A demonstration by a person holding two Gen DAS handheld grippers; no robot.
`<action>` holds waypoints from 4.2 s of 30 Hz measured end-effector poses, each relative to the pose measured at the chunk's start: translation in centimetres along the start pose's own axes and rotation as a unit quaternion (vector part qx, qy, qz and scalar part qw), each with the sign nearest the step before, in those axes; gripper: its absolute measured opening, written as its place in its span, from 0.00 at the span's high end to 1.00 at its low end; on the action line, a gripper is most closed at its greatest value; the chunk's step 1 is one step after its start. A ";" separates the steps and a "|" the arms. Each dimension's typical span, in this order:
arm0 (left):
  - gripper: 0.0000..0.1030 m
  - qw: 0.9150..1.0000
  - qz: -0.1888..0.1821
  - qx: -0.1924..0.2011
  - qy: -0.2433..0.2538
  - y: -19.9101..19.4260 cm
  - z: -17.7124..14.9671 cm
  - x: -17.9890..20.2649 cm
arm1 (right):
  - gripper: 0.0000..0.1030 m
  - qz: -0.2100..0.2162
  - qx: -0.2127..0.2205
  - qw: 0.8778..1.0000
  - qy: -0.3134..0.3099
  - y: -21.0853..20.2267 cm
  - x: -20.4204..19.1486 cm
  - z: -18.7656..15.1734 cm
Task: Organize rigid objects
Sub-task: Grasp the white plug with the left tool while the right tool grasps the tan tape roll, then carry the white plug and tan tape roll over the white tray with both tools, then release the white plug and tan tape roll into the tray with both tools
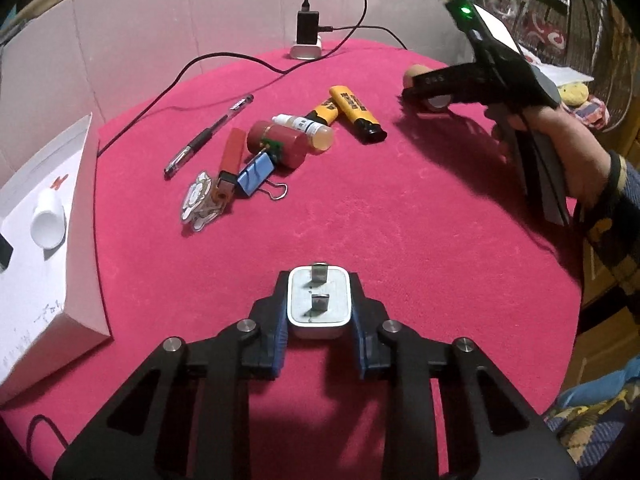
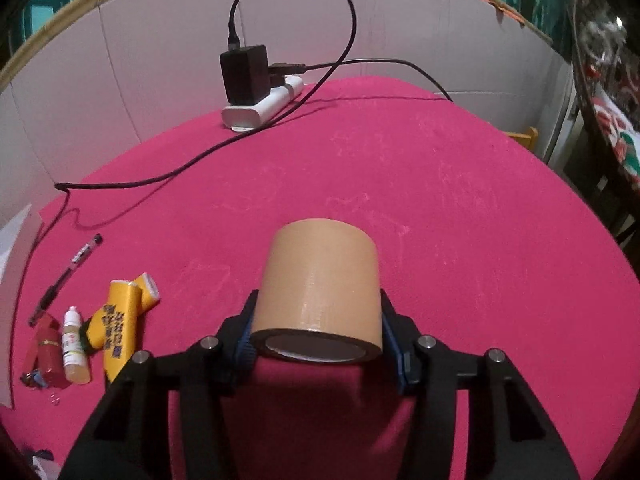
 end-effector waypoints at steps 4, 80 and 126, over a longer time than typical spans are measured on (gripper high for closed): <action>0.76 1.000 -0.005 0.004 -0.009 -0.1 0.3 -0.1 | 0.50 0.040 0.021 0.998 0.032 -2.2 0.1 -0.9; 0.76 0.949 0.084 0.184 -0.242 -14.7 -2.0 -17.0 | 0.50 0.254 0.094 0.943 -0.194 -16.8 -22.4 -3.8; 0.75 0.909 0.219 0.069 -0.349 -9.8 -2.2 -34.3 | 0.49 0.186 -0.017 0.916 -0.355 -4.0 -44.5 -7.5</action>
Point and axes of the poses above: each gripper's, at about its wrist camera, not at the fingertips, and y roughly the way its jaws point, x to its right, z to its top, the point moved 5 cm from there along y, roughly the way its jaws point, and after that the axes turned 4 degrees about -x, right-handed, at the moved point
